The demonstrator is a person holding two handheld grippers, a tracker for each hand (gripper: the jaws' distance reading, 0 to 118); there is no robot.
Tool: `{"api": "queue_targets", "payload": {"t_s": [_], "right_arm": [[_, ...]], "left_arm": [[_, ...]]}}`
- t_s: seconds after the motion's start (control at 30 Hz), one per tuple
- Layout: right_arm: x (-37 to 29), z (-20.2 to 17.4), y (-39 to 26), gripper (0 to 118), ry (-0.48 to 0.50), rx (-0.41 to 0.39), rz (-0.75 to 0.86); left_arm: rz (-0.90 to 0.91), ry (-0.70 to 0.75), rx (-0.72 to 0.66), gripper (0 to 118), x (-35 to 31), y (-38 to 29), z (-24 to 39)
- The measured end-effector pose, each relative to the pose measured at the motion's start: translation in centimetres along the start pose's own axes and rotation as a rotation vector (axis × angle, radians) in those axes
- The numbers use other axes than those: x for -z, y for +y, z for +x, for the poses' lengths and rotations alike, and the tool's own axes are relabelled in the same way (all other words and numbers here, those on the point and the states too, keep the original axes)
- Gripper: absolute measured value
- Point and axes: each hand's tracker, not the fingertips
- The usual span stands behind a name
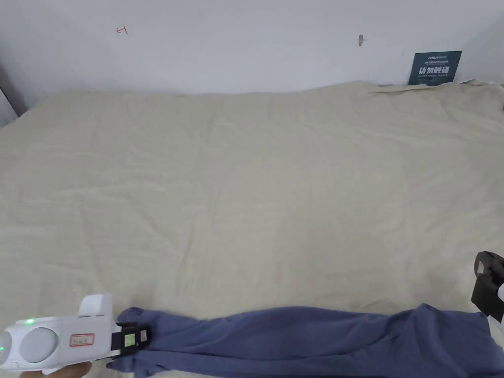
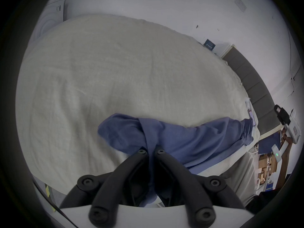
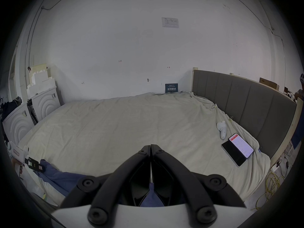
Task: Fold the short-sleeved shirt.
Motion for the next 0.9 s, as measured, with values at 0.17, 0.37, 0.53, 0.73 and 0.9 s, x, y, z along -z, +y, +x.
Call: {"api": "queue_targets", "payload": {"t_s": [0.17,0.37,0.53,0.73,0.9], "right_arm": [[0.1,-0.1,0.2,0,0.006,0.001,0.006],[0.0,-0.4,0.2,0,0.019,0.004,0.010],[-0.1,-0.2,0.2,0,0.022,0.001,0.013],[-0.5,0.4,0.1,0,0.017,0.010,0.017],[-1.0,1.1,0.0,0,0.014,0.016,0.024]], "left_arm": [[0.052,0.011,-0.046,1,-3.3,0.9,-1.8],[0.068,0.093,-0.036,1,-5.8,1.1,-2.9],[0.074,0.150,-0.050,1,-6.8,1.7,-2.9],[0.014,0.132,-0.008,1,-5.9,2.5,4.6],[-0.034,-0.003,0.107,1,-3.7,3.6,11.7]]}}
